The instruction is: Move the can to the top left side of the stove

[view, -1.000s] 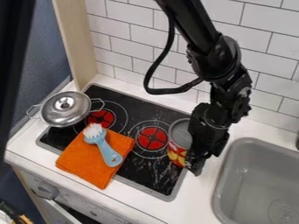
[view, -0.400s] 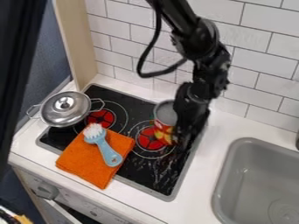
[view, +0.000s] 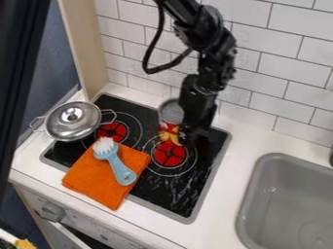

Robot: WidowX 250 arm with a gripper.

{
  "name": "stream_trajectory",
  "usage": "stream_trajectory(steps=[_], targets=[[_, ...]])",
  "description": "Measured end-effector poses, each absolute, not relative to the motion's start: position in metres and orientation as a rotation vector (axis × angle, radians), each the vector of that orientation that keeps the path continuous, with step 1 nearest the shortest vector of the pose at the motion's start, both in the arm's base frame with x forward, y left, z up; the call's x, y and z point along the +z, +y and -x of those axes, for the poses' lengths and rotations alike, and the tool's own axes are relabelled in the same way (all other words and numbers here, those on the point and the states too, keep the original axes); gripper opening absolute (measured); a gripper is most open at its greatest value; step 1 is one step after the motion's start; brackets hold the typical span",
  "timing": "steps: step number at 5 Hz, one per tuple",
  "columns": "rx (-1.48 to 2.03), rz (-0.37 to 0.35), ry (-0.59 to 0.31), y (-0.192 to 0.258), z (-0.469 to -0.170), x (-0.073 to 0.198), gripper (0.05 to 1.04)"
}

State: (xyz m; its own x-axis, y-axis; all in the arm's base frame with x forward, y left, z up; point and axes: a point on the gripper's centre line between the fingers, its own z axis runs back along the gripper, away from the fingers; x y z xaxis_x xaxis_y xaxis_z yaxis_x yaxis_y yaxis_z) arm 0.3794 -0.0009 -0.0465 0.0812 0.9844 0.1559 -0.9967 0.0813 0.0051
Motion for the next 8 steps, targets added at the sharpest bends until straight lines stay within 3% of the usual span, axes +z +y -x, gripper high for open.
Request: stream_trajectory(steps=[4,6,8], targets=[[1.727,-0.137,-0.113,0.088,-0.394,-0.041,1.0],[1.699,-0.126,-0.076,0.077,-0.392,-0.038,1.0],[1.686,-0.061,-0.141,0.067,-0.39,0.033,1.0]])
